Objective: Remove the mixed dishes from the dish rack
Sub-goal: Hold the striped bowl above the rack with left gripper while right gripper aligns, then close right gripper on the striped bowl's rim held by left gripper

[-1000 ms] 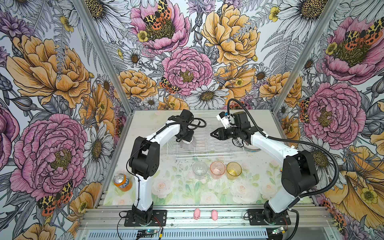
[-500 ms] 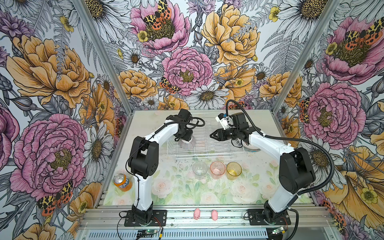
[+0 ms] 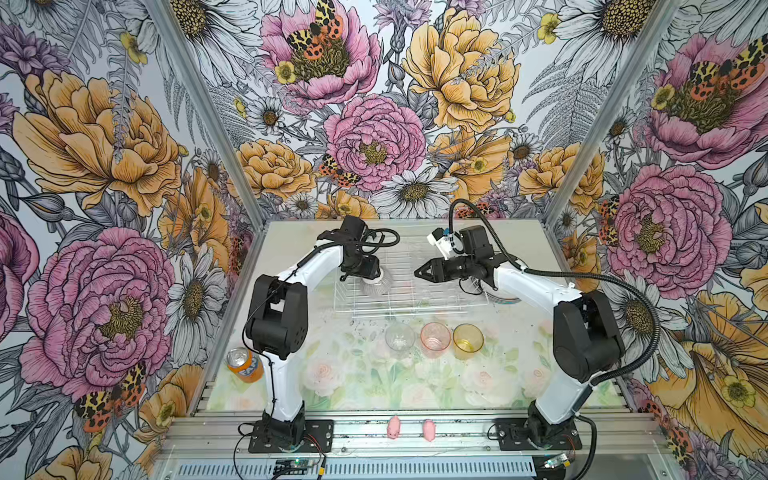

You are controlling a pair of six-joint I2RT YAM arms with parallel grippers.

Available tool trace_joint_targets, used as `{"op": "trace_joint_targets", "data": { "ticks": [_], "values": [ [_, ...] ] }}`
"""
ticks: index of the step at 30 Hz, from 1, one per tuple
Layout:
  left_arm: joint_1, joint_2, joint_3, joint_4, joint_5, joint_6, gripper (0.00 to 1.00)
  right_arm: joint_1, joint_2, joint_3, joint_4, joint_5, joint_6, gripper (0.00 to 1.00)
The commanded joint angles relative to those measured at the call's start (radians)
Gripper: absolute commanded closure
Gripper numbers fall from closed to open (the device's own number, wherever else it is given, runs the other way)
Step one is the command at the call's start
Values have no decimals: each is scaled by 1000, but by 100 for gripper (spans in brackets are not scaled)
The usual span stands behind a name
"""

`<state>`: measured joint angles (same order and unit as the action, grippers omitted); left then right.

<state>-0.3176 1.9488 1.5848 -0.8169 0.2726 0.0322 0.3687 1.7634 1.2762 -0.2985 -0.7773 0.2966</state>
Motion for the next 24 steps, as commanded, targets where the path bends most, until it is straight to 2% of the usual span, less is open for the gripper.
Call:
{"op": "trace_joint_targets", "data": {
  "ticks": [1,10,24],
  "values": [
    [15,-75,-19,100,124,-32,61,17,33,37,33,-38,19,54],
    [29,-112,-52,163,204,-60,62,31,81,63,34,-51,44,53],
    [54,-118,-154,355,359,-160,62,39,133,62,95,-80,99,53]
  ]
}}
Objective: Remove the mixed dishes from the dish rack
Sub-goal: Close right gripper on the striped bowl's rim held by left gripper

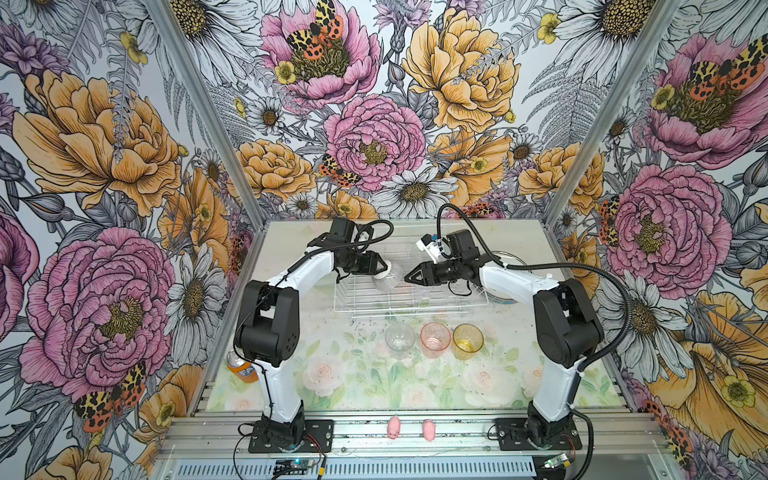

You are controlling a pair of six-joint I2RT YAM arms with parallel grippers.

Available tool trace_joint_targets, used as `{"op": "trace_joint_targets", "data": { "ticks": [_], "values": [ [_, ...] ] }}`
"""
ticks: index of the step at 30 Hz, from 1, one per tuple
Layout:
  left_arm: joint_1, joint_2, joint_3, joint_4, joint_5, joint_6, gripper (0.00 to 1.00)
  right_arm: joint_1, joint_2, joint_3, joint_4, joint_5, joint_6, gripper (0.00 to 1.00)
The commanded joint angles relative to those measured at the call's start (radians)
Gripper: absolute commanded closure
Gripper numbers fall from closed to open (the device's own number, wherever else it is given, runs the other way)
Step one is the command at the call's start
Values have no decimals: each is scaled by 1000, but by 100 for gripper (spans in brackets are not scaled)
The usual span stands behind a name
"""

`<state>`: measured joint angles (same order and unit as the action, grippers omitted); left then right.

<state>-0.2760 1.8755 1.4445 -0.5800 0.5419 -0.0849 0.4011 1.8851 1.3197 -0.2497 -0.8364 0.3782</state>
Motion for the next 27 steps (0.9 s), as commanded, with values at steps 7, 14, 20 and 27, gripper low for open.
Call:
{"op": "trace_joint_targets", "data": {
  "ticks": [7,14,20,27],
  "values": [
    [17,-45,-56,220,148,-101,62,5,31,11,95,-34,49,52],
    [29,-44,-75,292,195,-143,62,4,26,-1,109,-32,55,52],
    [44,-45,-122,448,280,-239,62,-4,16,-18,128,-32,61,52],
    [40,-45,-129,481,316,-267,62,-27,16,-90,378,-92,195,52]
  ]
}}
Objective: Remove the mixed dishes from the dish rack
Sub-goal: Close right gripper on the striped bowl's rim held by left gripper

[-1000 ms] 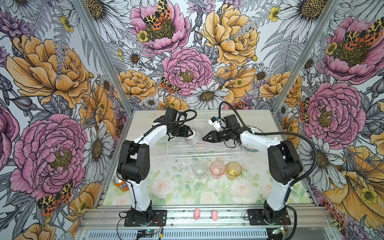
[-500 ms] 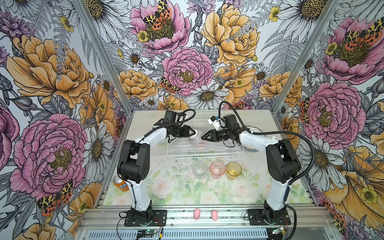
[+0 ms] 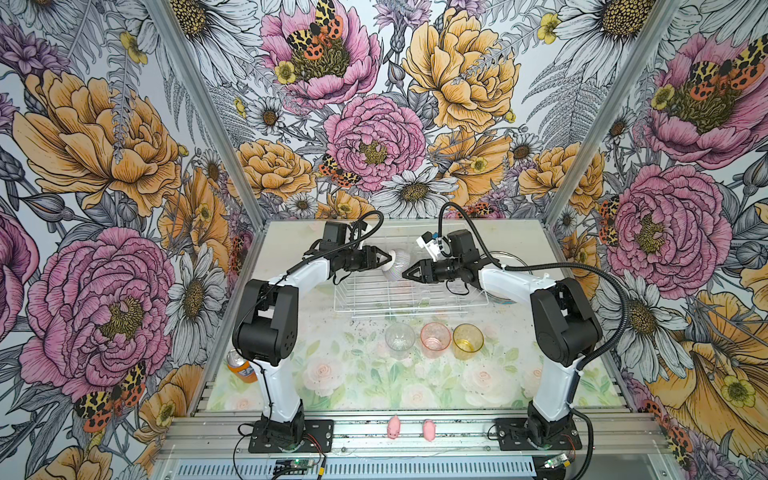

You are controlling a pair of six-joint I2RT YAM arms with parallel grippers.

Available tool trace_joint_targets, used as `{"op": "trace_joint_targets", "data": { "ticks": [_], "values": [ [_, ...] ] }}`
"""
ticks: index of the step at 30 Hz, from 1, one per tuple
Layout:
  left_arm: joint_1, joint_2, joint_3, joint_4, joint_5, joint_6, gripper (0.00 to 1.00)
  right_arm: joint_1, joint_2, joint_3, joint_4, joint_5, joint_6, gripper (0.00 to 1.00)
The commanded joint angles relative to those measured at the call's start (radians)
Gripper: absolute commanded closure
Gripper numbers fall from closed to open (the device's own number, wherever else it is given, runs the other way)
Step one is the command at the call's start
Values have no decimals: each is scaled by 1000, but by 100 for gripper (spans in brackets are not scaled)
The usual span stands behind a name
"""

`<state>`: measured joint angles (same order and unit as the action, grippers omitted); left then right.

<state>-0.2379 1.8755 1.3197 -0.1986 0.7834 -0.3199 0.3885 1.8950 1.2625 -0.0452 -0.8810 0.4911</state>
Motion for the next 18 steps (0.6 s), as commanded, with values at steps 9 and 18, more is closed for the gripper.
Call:
{"op": "trace_joint_targets", "data": {
  "ticks": [9,18],
  "values": [
    [2,-45,-11,107,86,-40,63,-22,2,-57,302,-54,140,50],
    [-7,-45,-15,150,105,-70,63,-22,25,-73,476,-90,253,51]
  ]
}}
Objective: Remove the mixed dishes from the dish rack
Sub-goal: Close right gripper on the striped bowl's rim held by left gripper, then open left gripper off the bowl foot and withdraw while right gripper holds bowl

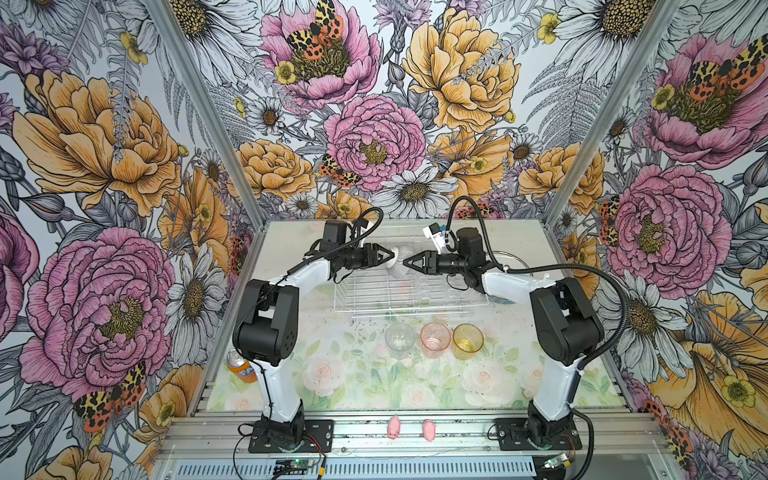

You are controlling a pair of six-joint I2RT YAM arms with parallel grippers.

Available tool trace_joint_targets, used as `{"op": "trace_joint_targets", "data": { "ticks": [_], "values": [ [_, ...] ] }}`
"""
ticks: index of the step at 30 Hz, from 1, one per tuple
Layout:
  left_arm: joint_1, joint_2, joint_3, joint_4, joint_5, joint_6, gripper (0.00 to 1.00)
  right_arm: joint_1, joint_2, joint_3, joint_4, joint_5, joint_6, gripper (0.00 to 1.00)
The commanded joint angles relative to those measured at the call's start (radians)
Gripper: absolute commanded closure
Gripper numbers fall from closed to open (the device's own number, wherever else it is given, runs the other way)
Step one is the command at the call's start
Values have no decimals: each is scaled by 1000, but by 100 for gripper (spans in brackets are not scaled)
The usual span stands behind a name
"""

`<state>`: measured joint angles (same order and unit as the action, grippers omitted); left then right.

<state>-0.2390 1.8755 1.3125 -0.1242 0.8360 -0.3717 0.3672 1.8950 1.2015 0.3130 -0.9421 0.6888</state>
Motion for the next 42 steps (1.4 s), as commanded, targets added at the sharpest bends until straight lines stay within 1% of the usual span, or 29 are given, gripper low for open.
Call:
{"op": "trace_joint_targets", "data": {
  "ticks": [1,5,10,14,20,28,33,36,42],
  "values": [
    [-6,-45,-9,85,55,-24,63,-1,26,-15,137,-33,67,52],
    [-10,-45,-16,114,60,-42,63,-2,30,-17,175,-40,91,55],
    [-15,-45,-33,190,72,-92,63,-2,40,-34,290,-57,169,65],
    [-23,-38,-38,224,75,-112,63,-3,44,-44,365,-61,212,69],
    [-32,-26,-35,254,82,-134,63,-3,44,-51,421,-61,241,78],
    [-42,-16,-30,265,87,-145,63,-4,56,-51,484,-57,277,85],
    [-43,-18,-32,266,88,-143,63,-4,74,-44,549,-63,321,100],
    [-43,-20,-34,266,90,-146,63,-5,82,-41,574,-63,338,100],
    [-36,-31,-40,263,78,-146,62,-4,78,-39,562,-69,333,100]
  ]
}}
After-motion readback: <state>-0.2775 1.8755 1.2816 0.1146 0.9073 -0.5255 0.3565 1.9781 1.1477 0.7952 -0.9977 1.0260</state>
